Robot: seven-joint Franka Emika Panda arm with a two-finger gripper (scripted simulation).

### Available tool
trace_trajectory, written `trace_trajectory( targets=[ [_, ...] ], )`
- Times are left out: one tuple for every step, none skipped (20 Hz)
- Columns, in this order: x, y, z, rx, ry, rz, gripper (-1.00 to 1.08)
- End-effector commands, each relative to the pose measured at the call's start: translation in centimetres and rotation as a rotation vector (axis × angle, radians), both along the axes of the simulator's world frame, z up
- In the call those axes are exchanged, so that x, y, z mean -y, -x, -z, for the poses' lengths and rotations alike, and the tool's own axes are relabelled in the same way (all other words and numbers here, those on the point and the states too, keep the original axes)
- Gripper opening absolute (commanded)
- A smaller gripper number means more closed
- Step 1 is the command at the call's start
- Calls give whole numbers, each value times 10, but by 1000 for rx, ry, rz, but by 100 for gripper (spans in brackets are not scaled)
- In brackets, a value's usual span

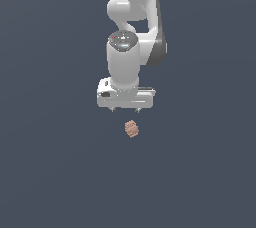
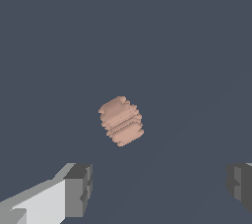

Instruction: Pick up the object and move it to a goal position.

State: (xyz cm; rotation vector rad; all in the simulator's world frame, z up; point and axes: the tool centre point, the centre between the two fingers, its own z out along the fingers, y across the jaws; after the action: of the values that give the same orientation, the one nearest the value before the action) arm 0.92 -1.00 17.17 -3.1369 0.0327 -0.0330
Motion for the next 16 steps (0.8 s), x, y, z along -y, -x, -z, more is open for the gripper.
trace_trajectory(
  targets=[
    [0,0,0,0,0,0,100],
    [0,0,0,0,1,0,100],
    [1,0,0,0,3,-1,100],
    [3,0,0,-1,6,-3,100],
    [5,1,0,-2,11,-5,100],
    [9,1,1,-3,17,-7,100],
    [12,1,1,-4,24,-10,100],
    [15,2,1,-5,30,-11,100],
    [18,2,1,-6,34,-12,100],
    [19,2,0,-6,38,-11,100],
    [20,2,0,-7,39,-10,100],
    [21,2,0,-7,40,-10,100],
    [20,2,0,-6,39,-9,100],
    [20,2,0,-6,38,-10,100],
    [19,2,1,-6,38,-14,100],
    [19,2,1,-7,37,-18,100]
  ],
)
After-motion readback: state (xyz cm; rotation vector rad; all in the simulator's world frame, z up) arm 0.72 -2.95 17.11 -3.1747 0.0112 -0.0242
